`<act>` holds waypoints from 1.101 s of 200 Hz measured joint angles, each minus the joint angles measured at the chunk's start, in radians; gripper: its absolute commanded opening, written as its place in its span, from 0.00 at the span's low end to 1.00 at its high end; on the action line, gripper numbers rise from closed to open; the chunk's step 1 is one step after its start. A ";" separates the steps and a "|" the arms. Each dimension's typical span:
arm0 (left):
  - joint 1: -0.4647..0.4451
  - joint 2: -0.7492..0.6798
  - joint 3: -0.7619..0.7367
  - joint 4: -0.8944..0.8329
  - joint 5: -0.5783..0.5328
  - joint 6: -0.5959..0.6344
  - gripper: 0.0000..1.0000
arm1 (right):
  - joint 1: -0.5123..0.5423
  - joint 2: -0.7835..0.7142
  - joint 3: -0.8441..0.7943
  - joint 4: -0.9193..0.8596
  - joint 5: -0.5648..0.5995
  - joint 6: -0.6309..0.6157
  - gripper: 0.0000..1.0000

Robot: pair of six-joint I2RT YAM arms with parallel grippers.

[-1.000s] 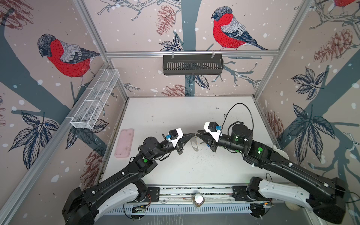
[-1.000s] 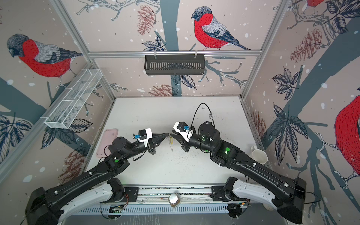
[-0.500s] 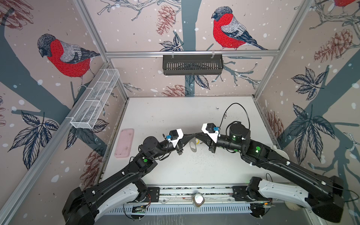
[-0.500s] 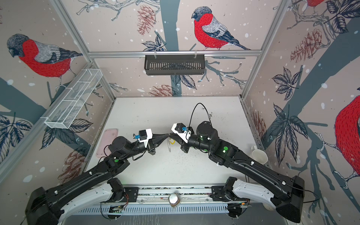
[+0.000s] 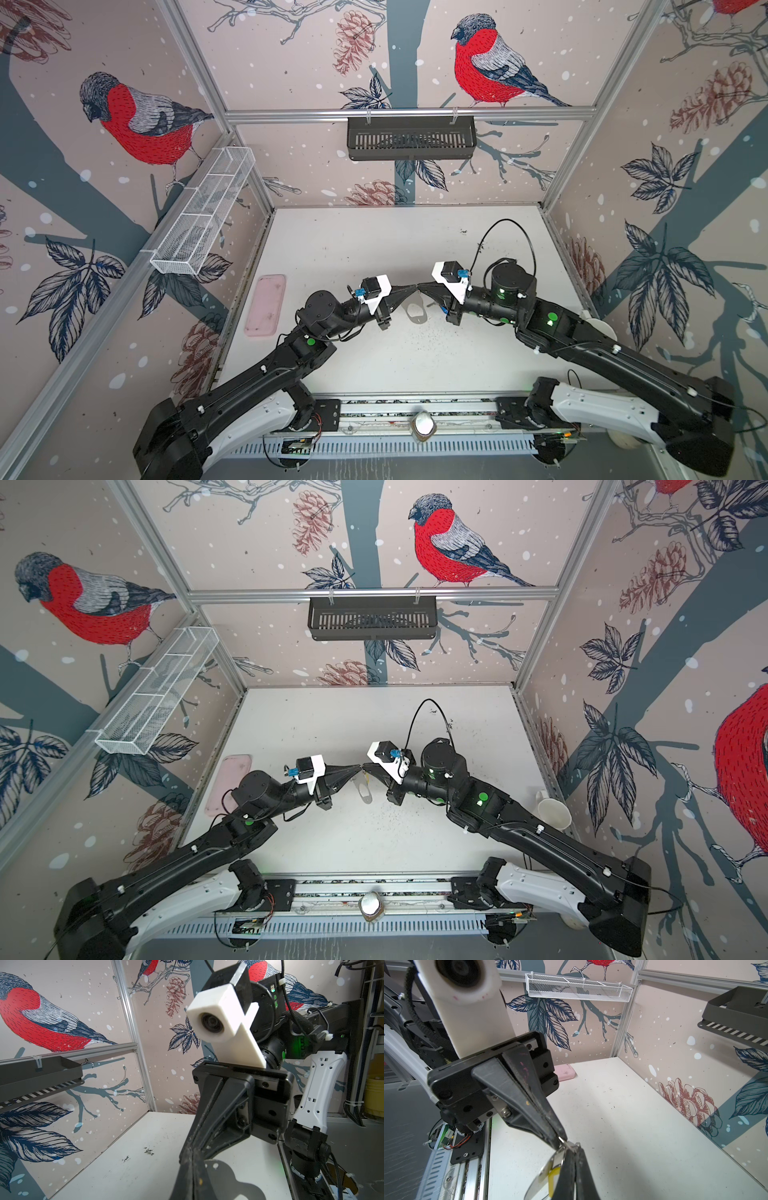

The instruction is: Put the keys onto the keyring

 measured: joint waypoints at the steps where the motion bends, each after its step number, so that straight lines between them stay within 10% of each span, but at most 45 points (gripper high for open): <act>1: 0.000 0.000 0.000 0.001 0.001 0.000 0.00 | 0.000 0.000 0.000 0.000 -0.001 0.000 0.11; 153: 0.026 -0.011 -0.008 0.050 0.153 -0.019 0.00 | -0.002 -0.028 -0.002 -0.014 -0.155 -0.035 0.00; 220: 0.044 -0.124 -0.011 -0.037 0.035 -0.015 0.30 | 0.003 0.021 0.099 -0.161 -0.071 -0.091 0.00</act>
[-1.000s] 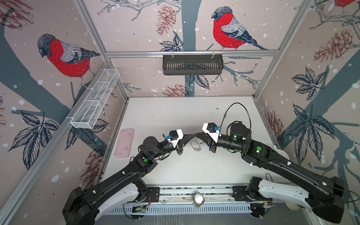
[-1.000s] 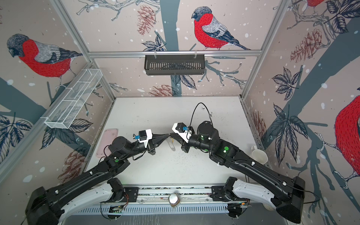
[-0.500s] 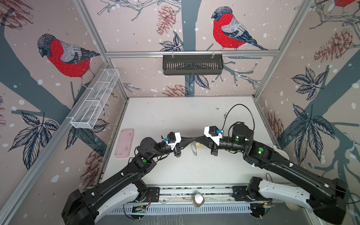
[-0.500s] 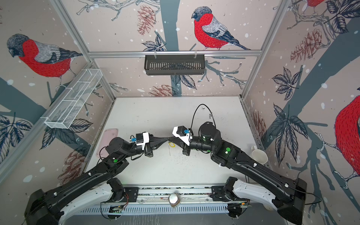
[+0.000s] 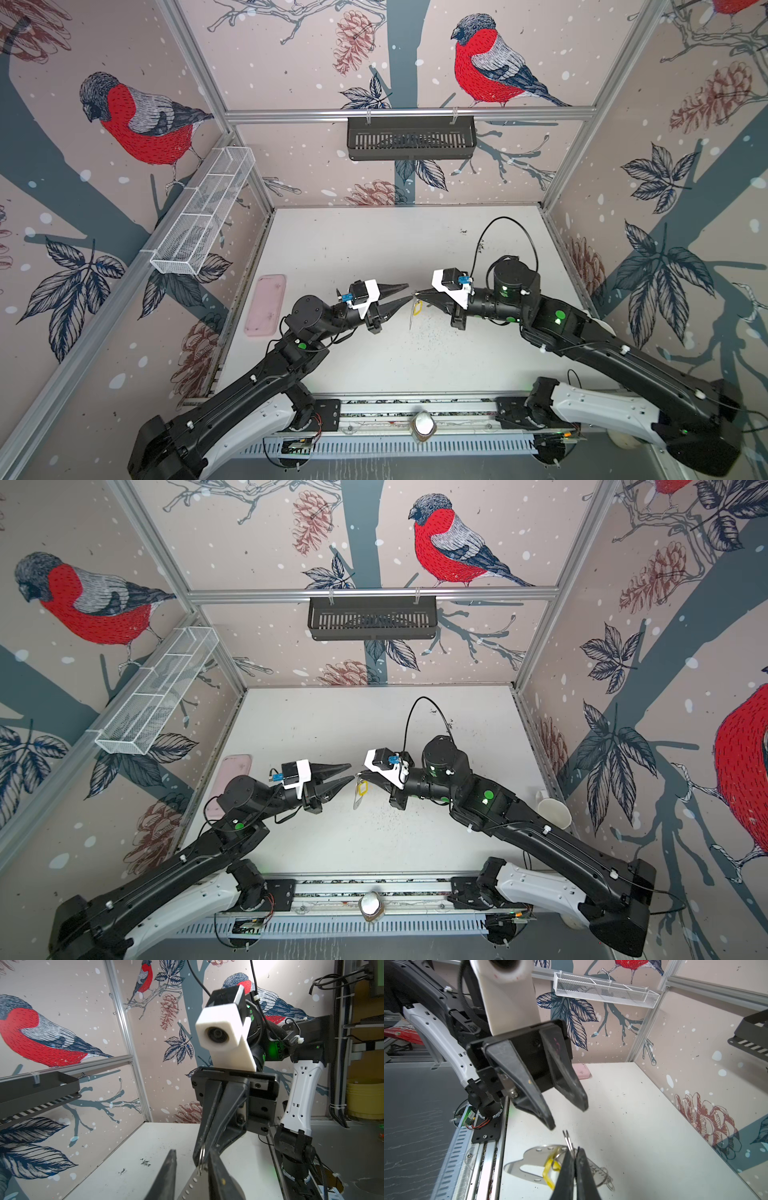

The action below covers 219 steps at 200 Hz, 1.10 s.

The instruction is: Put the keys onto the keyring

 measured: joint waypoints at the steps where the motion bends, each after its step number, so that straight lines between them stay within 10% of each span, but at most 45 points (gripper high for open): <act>1: 0.000 -0.004 0.000 -0.003 -0.003 0.001 0.30 | 0.000 0.003 0.004 -0.005 0.004 -0.001 0.00; 101: 0.003 -0.011 0.190 -0.438 -0.254 0.116 0.29 | 0.013 0.480 0.668 -0.616 0.193 -0.130 0.00; 219: 0.003 0.048 0.217 -0.538 -0.243 0.166 0.18 | 0.034 0.542 0.741 -0.772 0.145 -0.206 0.00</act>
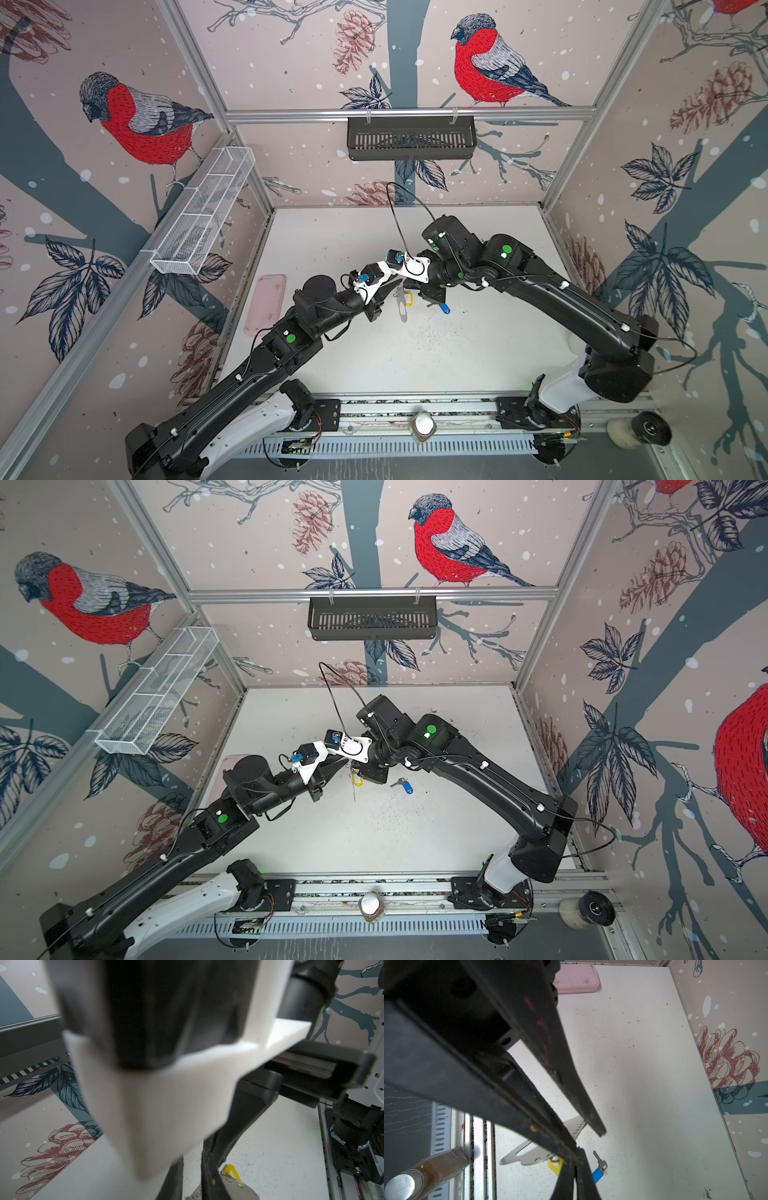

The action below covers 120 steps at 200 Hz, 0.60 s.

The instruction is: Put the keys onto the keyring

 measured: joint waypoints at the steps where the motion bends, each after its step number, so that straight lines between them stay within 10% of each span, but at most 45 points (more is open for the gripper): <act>1: 0.000 0.000 0.000 0.000 0.000 0.000 0.18 | 0.000 0.000 0.000 0.000 0.000 0.000 0.00; 120: 0.000 0.046 0.000 0.049 0.099 -0.002 0.14 | 0.000 -0.040 -0.029 -0.002 0.007 -0.015 0.00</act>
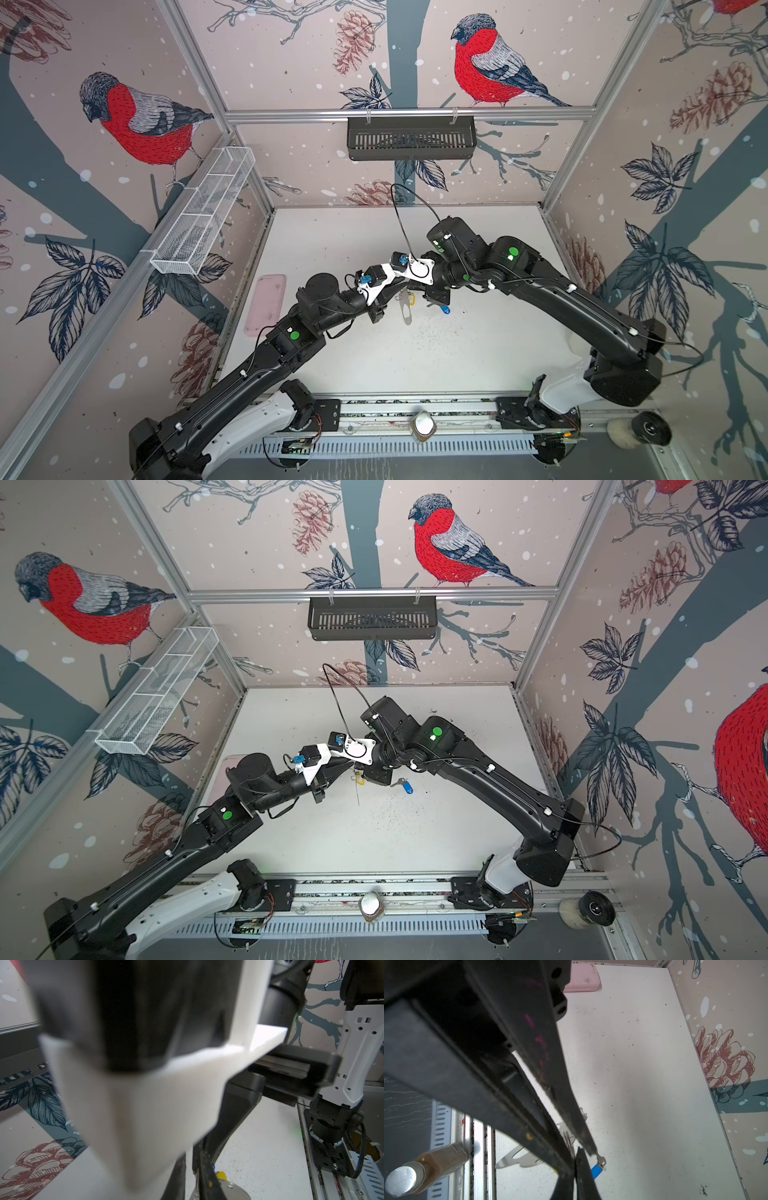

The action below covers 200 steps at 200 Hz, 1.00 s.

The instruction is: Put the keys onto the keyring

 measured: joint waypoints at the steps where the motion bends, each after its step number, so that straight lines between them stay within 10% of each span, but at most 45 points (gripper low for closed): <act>1: 0.000 0.001 0.000 0.001 0.000 0.000 0.14 | 0.000 0.000 0.000 0.000 0.000 0.000 0.00; 200: 0.000 0.017 -0.007 0.024 0.052 0.000 0.10 | 0.000 -0.071 -0.060 0.040 -0.005 -0.014 0.00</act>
